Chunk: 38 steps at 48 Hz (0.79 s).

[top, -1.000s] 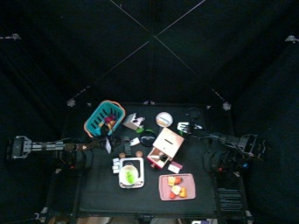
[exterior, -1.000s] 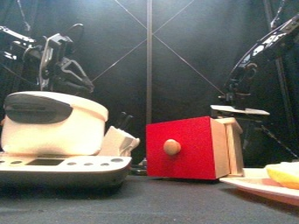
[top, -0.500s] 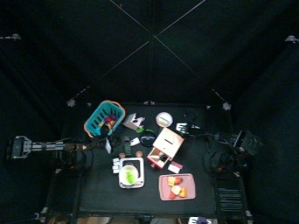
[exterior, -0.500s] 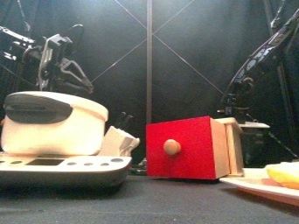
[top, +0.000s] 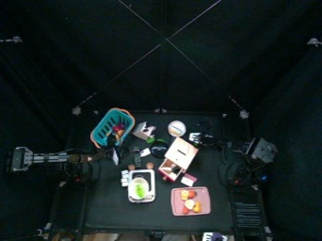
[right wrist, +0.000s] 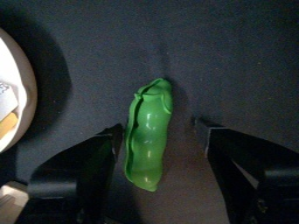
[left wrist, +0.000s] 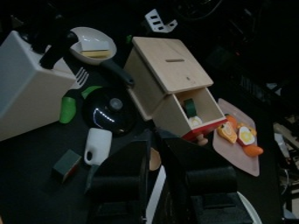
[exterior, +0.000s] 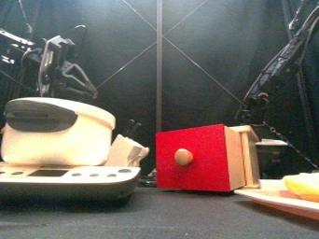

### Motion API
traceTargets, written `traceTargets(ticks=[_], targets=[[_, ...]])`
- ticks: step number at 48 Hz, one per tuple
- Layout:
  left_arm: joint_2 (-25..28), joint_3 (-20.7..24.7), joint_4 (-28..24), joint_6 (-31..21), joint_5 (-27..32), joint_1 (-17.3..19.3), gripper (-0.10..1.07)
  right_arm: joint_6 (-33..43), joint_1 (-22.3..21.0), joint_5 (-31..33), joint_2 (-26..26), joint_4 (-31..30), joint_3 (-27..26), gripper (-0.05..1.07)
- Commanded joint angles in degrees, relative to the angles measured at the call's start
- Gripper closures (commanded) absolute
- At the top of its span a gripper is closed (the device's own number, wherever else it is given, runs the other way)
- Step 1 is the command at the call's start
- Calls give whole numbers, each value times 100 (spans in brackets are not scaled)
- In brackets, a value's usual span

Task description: Grab pea

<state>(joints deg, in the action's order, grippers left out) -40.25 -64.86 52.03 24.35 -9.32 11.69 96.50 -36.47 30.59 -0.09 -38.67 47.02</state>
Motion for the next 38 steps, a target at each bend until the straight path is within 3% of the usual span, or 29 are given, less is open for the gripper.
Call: traceTargets(ticks=[1, 12, 38], targets=[[-9, 70, 0, 9, -18, 9, 40, 0, -53, 18, -97, -18, -44, 28], [-9, 79, 0, 9, -18, 9, 40, -26, -44, 44, -70, 9, -44, 46], [-9, 53, 70, 18, -26, 9, 40, -53, 18, 193, -220, -35, -149, 46]])
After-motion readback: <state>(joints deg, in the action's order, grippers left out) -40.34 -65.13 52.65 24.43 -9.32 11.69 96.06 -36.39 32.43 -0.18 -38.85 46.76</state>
